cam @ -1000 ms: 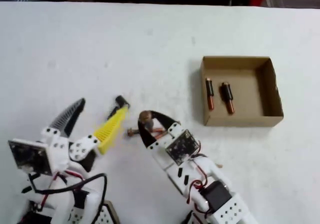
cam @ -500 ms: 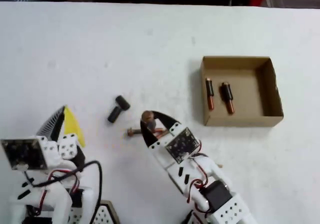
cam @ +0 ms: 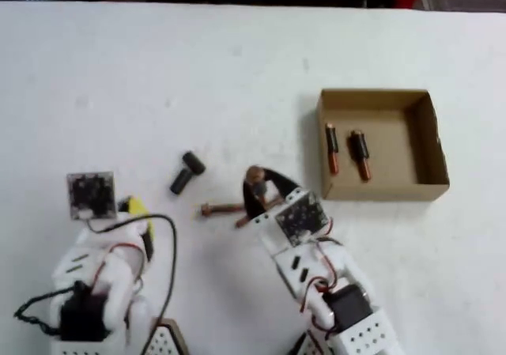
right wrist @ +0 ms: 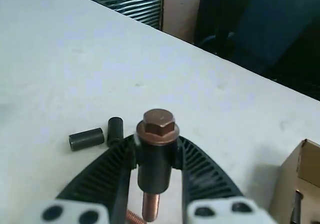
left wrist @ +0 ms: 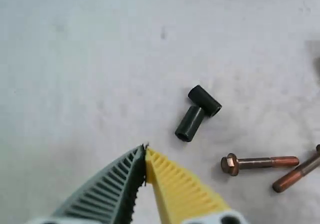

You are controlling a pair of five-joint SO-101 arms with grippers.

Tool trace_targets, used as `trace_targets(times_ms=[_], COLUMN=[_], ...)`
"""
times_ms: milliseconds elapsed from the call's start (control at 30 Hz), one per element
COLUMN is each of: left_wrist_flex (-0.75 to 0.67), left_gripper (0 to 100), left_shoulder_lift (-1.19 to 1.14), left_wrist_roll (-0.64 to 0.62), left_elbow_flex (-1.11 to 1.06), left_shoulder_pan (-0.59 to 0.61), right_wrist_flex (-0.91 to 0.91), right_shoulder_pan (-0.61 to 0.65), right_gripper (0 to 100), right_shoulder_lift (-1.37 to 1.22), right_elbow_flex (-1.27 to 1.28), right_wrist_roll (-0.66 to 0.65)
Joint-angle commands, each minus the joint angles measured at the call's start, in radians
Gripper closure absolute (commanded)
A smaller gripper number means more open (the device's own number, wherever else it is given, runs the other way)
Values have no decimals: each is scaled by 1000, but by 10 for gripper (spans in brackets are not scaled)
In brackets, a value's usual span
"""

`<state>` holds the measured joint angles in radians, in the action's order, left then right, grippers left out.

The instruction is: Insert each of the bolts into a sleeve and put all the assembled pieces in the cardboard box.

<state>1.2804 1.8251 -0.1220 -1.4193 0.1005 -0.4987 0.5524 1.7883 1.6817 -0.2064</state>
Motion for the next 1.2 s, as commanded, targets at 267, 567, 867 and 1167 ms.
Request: trace_targets(times_ms=[267, 567, 867, 1167], left_wrist_flex=[-130, -117, -18, -12], left_gripper=[976, 976, 976, 976], left_shoulder_lift=[-5, -5, -5, -5], left_wrist_roll=[12, 265, 265, 265], left_elbow_flex=[-190, -207, -209, -267], left_shoulder_pan=[2, 7, 4, 1], right_wrist_flex=[-443, -619, -616, -536], right_shoulder_pan=[-176, -246, -400, -591], right_gripper=[981, 981, 981, 981], right_shoulder_lift=[13, 8, -361, -875], right_elbow_flex=[-351, -568, -778, -1030], right_wrist_roll=[-2, -176, -176, -183])
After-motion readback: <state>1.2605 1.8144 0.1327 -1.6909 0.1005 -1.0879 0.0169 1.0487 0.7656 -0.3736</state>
